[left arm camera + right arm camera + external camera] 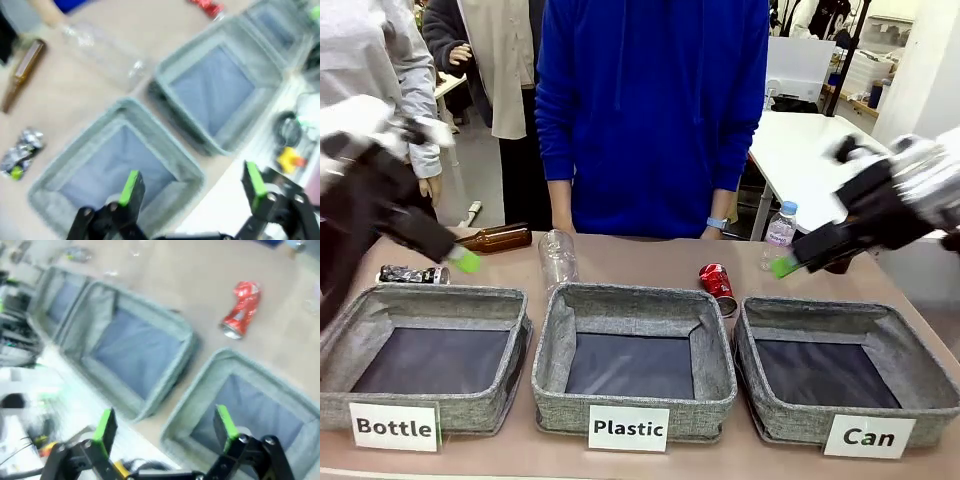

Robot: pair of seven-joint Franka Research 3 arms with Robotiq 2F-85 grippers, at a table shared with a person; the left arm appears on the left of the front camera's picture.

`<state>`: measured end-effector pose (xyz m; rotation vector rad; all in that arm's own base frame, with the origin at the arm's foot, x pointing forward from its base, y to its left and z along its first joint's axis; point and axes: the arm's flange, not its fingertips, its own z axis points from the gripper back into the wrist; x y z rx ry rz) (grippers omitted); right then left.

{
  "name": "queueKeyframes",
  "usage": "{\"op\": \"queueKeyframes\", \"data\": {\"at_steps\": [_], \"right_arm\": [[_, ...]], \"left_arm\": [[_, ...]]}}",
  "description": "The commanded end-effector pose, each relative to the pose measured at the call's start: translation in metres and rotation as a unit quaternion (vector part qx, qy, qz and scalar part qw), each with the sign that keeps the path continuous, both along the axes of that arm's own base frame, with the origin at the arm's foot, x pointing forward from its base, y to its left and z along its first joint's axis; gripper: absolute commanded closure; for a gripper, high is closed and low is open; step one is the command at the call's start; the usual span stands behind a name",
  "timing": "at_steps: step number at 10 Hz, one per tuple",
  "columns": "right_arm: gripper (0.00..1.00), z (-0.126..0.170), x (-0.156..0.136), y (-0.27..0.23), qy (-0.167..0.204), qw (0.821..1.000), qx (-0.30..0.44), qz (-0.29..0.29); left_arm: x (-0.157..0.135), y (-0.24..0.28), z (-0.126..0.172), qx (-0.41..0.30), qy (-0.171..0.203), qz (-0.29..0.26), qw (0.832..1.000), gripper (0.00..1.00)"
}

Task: Sort the can waste into the basket.
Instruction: Pick up the can waste from the table and place it in the right Fabric basket.

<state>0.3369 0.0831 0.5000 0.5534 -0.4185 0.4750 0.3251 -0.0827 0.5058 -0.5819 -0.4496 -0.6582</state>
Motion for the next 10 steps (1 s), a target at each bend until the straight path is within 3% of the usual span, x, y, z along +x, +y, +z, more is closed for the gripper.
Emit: {"op": "queueKeyframes", "data": {"at_steps": [1,3,5,6,8,10], "right_arm": [[0.0,0.011,-0.018,-0.088,0.041,0.99,0.131,-0.043],[0.0,-0.012,-0.034,-0.163,0.059,0.966,0.234,-0.09],[0.0,-0.05,-0.051,-0.232,0.065,0.932,0.324,-0.149],[0.0,-0.067,-0.054,-0.259,0.073,0.913,0.359,-0.18],[0.0,-0.09,-0.064,-0.292,0.078,0.887,0.398,-0.222],[0.0,-0.098,-0.069,-0.298,0.077,0.877,0.398,-0.256]], "left_arm": [[-0.006,0.107,-0.005,-0.102,0.034,0.016,0.994,0.0],[-0.002,0.211,-0.022,-0.239,0.056,0.089,0.965,0.0],[-0.013,0.289,-0.061,-0.357,0.066,0.166,0.917,0.0],[-0.019,0.301,-0.078,-0.401,0.072,0.192,0.893,0.0],[-0.022,0.3,-0.106,-0.446,0.098,0.227,0.86,0.0],[-0.015,0.28,-0.105,-0.455,0.121,0.26,0.843,0.0]]}}
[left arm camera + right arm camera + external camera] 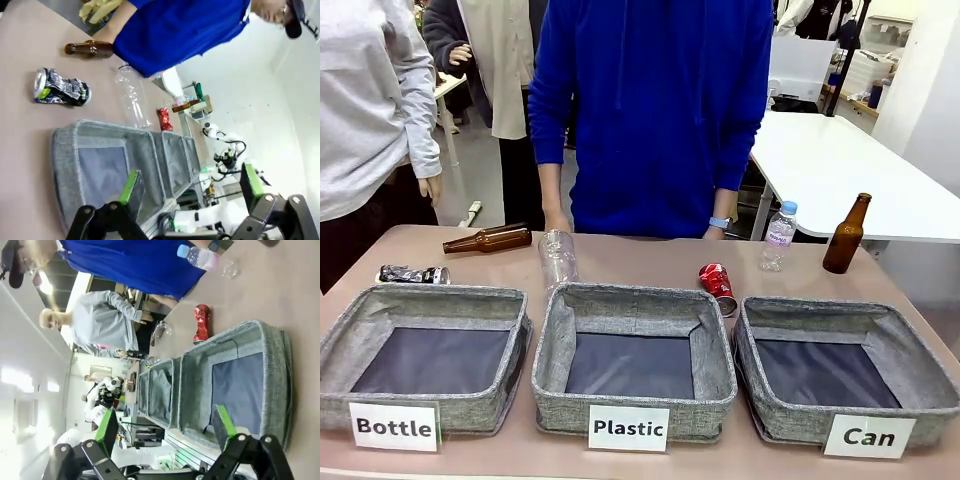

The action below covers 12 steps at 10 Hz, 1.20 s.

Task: Sort the can waste into the basket.
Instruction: Pick up the can waste from the table and place it in the right Fabric basket.

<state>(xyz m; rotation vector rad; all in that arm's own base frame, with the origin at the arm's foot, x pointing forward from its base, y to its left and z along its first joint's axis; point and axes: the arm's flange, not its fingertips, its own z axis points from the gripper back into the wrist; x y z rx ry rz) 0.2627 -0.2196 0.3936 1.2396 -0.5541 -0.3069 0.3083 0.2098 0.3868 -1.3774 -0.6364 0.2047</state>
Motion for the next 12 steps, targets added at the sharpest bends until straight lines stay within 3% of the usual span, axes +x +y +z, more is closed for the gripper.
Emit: {"op": "queueKeyframes", "data": {"at_steps": [1,2,6,7,8,9,11,12], "right_arm": [[0.0,0.007,-0.001,0.008,-0.051,0.997,-0.06,-0.023],[0.0,0.0,0.0,0.0,0.0,1.0,0.0,0.0],[0.0,-0.004,0.0,0.002,0.007,1.0,-0.007,0.0],[0.0,0.013,0.011,0.03,0.009,0.998,-0.06,0.016],[0.0,0.035,0.027,0.065,0.045,0.99,-0.131,-0.003],[0.0,0.058,0.046,0.105,0.047,0.982,-0.184,0.018],[0.0,0.092,0.086,0.19,0.088,0.941,-0.321,0.062],[0.0,0.103,0.099,0.232,0.088,0.922,-0.367,0.084]], "left_arm": [[0.003,-0.025,0.02,0.072,0.006,0.038,0.997,0.0],[0.0,0.0,0.0,0.0,0.0,0.0,1.0,0.0],[0.0,0.0,0.0,0.0,0.0,0.0,1.0,0.0],[0.0,0.0,0.0,0.0,0.0,0.0,1.0,0.0],[0.0,0.0,0.0,0.0,0.0,0.0,1.0,0.0],[0.0,0.0,0.0,0.0,0.0,0.0,1.0,0.0],[0.0,0.0,0.0,0.0,0.0,0.0,1.0,0.0],[0.0,0.0,0.0,0.0,0.0,0.0,1.0,0.0]]}}
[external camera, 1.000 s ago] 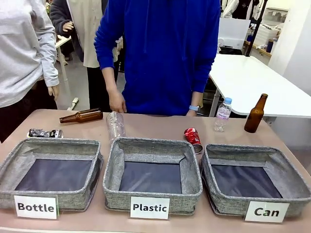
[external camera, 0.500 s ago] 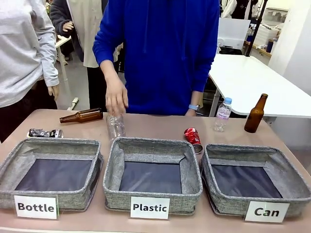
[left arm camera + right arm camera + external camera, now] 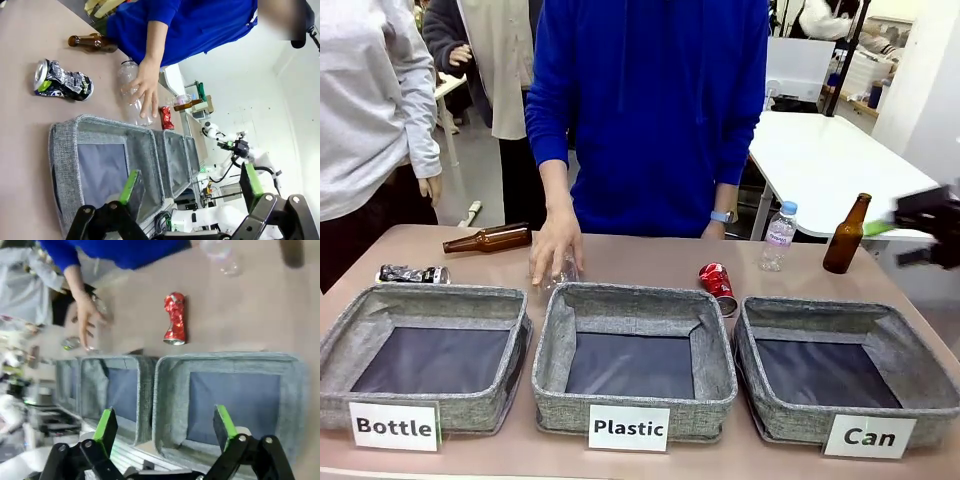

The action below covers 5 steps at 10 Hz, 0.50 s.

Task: Sort the can waste into the basket.
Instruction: Pick up the can waste from the table and place it in the right Fabric basket.

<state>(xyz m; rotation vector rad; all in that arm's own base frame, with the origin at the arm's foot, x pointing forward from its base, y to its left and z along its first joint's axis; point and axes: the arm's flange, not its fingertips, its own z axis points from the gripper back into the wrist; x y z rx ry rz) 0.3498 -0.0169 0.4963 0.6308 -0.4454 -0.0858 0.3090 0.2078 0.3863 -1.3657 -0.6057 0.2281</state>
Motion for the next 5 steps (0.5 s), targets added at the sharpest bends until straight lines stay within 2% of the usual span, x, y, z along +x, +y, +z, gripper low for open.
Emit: {"op": "queueKeyframes", "data": {"at_steps": [1,3,4,5], "right_arm": [[0.0,0.007,0.022,0.07,0.041,0.992,-0.116,0.023],[0.0,0.014,0.049,0.14,0.027,0.976,-0.213,0.031],[0.0,0.015,0.06,0.17,0.002,0.962,-0.269,0.046],[0.0,0.013,0.064,0.189,-0.003,0.951,-0.305,0.049]], "left_arm": [[-0.001,0.002,0.0,-0.003,-0.019,0.0,1.0,0.0],[-0.001,0.002,0.0,-0.003,-0.019,0.0,1.0,0.0],[-0.001,0.002,0.0,-0.003,-0.019,0.0,1.0,0.0],[-0.001,0.002,0.0,-0.003,-0.019,0.0,1.0,0.0]]}}
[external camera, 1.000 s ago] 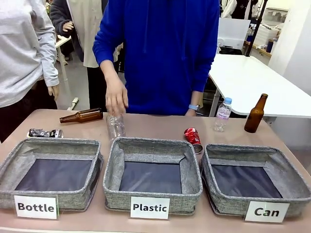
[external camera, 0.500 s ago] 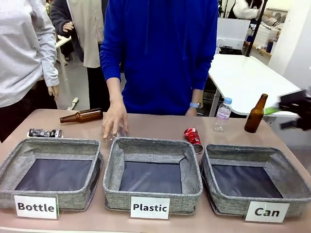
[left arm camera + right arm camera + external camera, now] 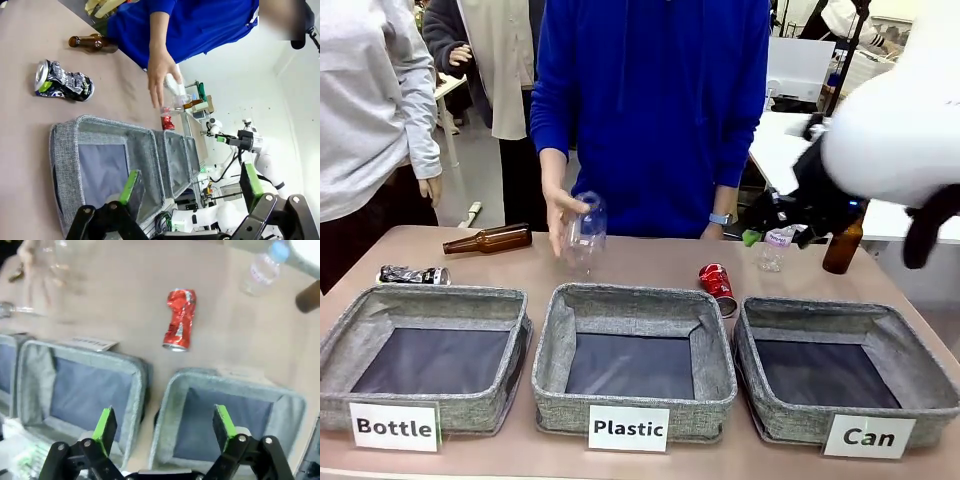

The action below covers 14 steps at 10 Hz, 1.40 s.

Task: Sort the can waste into the basket.
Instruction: Pick up the can waste from the table and place it in the right Fabric basket.

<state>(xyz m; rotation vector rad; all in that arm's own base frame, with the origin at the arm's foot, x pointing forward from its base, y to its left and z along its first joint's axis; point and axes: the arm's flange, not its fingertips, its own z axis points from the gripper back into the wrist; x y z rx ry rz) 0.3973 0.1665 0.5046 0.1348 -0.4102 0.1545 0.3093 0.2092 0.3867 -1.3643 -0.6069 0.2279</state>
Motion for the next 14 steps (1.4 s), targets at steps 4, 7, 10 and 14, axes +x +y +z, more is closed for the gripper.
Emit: {"op": "queueKeyframes", "data": {"at_steps": [4,7,10,14], "right_arm": [[0.0,0.0,0.013,0.014,-0.013,0.999,-0.05,0.013],[0.0,0.001,-0.007,-0.078,0.021,0.998,0.062,0.009],[0.0,-0.015,-0.058,-0.173,0.039,0.989,0.136,-0.04],[0.0,-0.045,-0.085,-0.236,0.041,0.97,0.221,-0.091]], "left_arm": [[-0.001,0.001,0.0,-0.003,-0.018,0.0,1.0,0.0],[-0.001,0.001,0.0,-0.003,-0.018,0.0,1.0,0.0],[-0.001,0.001,0.0,-0.003,-0.018,0.0,1.0,0.0],[-0.001,0.001,0.0,-0.003,-0.018,0.0,1.0,0.0]]}}
